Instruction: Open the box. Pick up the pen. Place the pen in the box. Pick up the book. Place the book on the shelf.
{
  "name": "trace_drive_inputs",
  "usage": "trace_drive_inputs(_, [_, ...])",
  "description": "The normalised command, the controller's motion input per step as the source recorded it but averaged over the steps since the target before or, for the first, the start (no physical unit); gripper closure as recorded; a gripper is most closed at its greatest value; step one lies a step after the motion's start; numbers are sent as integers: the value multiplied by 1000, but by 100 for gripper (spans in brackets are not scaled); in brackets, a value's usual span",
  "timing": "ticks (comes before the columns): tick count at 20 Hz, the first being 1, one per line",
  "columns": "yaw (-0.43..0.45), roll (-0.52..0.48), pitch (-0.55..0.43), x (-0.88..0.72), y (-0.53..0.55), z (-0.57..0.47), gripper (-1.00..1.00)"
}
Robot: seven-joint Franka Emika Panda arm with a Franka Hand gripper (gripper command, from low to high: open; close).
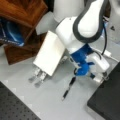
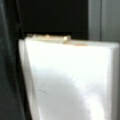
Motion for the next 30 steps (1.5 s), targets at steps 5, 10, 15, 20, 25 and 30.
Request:
trace_drive_inputs(5, [94, 19, -90, 52, 4, -14, -100])
trace_drive_inputs(10, [65, 36, -72, 132, 6, -11, -100])
trace_drive_inputs(15, [44, 53, -48, 139, 7, -19, 100])
trace_drive_inputs(20, [22, 46, -52, 148, -8, -32, 100])
trace_drive_inputs(25, [3, 51, -53, 172, 1, -38, 100])
trace_drive_inputs(30, [-14, 55, -39, 176, 26, -31, 100])
